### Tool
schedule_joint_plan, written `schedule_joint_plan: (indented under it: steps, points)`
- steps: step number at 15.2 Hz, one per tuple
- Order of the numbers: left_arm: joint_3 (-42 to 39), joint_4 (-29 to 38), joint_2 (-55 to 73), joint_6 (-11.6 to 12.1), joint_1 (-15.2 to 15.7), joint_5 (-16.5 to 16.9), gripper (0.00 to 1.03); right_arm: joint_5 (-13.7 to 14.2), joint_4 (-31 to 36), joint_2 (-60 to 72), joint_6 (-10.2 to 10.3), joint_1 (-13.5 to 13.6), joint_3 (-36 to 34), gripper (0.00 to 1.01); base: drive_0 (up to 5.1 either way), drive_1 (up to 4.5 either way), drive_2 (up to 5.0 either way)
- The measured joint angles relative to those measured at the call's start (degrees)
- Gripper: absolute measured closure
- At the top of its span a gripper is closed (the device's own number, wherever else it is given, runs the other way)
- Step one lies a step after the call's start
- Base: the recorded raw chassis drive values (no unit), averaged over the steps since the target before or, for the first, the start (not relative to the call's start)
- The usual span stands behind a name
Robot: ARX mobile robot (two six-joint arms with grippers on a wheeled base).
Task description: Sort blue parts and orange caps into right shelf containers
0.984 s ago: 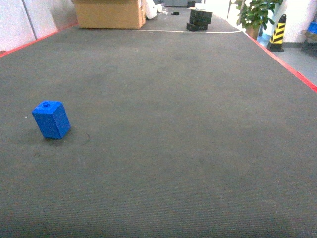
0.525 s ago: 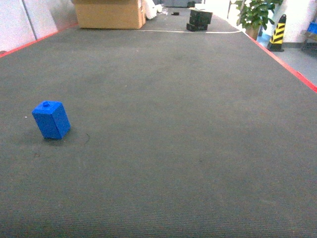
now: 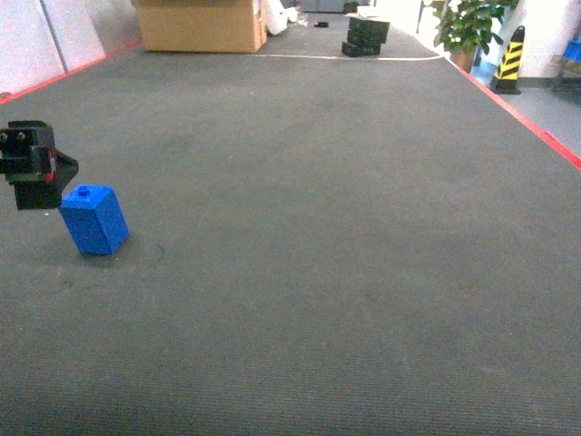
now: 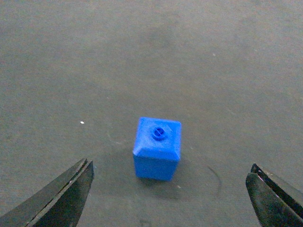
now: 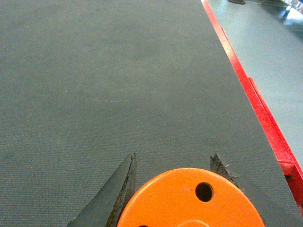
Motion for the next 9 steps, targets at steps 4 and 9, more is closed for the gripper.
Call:
schedule_joint_plan:
  steps: [4,9]
  points:
    - [11.3,-4.2,11.9,-1.2,1.7,3.4,0.05,0.0,0.0,0.0,0.0,0.0,0.0,0.59,0.0,0.0,0.0]
    - [21.5,-7.4,20.9,-1.5,1.4,4.3,0.05,0.0,0.0,0.0,0.0,0.0,0.0,0.59,0.0,0.0,0.0]
